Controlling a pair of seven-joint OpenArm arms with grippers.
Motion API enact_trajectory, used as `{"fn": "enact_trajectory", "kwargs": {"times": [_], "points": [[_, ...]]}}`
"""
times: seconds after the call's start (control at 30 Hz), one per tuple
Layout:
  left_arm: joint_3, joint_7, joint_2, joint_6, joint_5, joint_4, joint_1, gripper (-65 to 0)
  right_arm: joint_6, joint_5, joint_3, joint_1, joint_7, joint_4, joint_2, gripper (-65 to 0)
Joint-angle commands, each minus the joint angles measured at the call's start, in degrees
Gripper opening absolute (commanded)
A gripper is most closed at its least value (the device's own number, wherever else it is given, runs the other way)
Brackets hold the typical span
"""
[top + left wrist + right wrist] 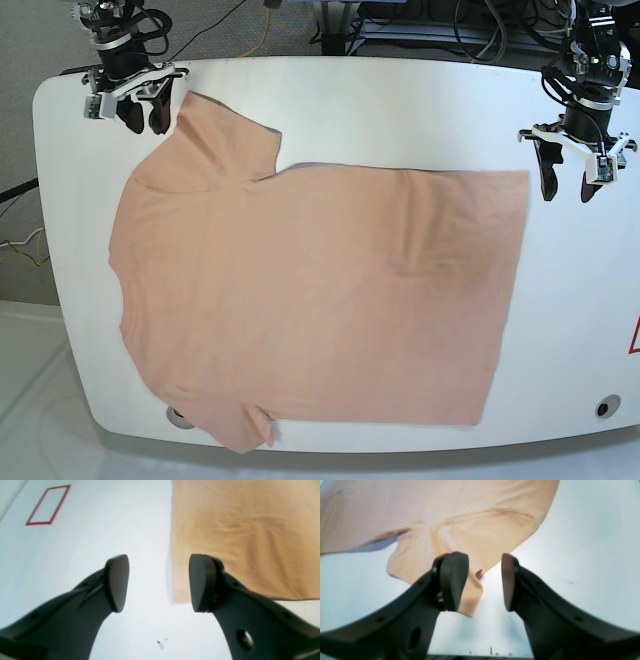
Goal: Fold the T-shirt properly
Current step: 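Move both grippers down toward the shoulder corners of the peach T-shirt, then close both grippers on the shirt's shoulder edges near the collar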
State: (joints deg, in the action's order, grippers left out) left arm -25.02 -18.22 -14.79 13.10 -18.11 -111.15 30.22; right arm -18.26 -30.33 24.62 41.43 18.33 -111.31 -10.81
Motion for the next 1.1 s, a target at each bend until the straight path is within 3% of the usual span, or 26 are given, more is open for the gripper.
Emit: {"fn": "enact_trajectory", "kwargs": {"times": [0.0, 0.13, 0.47, 0.53, 0.6, 0.8, 0.87, 1.07], "points": [[-0.6, 1.0, -0.6, 0.0, -0.9, -0.6, -0.7, -34.4, -0.8, -1.1, 1.0, -0.1, 0.6, -0.3, -0.5, -39.4], [-0.6, 0.1, -0.6, 0.3, -1.3, 0.9, -1.3, -34.8, -1.4, -0.9, 1.3, -0.8, 3.0, 0.4, -0.4, -39.2], [-1.6, -0.9, -0.9, 7.7, -1.6, 10.7, -3.5, -35.1, -5.3, -0.2, 1.0, -4.0, 4.9, 4.4, -0.5, -37.6], [-1.5, -0.9, -0.8, 9.5, -1.5, 13.0, -3.6, -35.6, -8.1, -0.2, 1.1, -5.3, 4.1, 6.4, -0.5, -38.6], [-1.6, -0.9, -0.9, 9.7, -1.5, 13.3, -3.5, -35.7, -8.6, -0.3, 1.1, -5.7, 3.9, 7.4, -0.5, -38.8], [-1.5, -1.1, -1.0, 8.8, -1.6, 13.4, -3.4, -36.2, -8.8, -1.4, 1.0, -6.9, 4.2, 9.9, -0.4, -38.9], [0.4, 0.1, -1.3, 5.5, -0.5, 13.0, -3.4, -35.7, -7.6, -3.9, 0.9, -7.2, 6.1, 12.0, -0.3, -38.5], [1.4, 1.1, -2.0, 1.9, -0.1, 11.8, -3.3, -33.9, -7.4, -8.8, 0.9, -8.5, 11.2, 14.2, 0.0, -38.4]]}}
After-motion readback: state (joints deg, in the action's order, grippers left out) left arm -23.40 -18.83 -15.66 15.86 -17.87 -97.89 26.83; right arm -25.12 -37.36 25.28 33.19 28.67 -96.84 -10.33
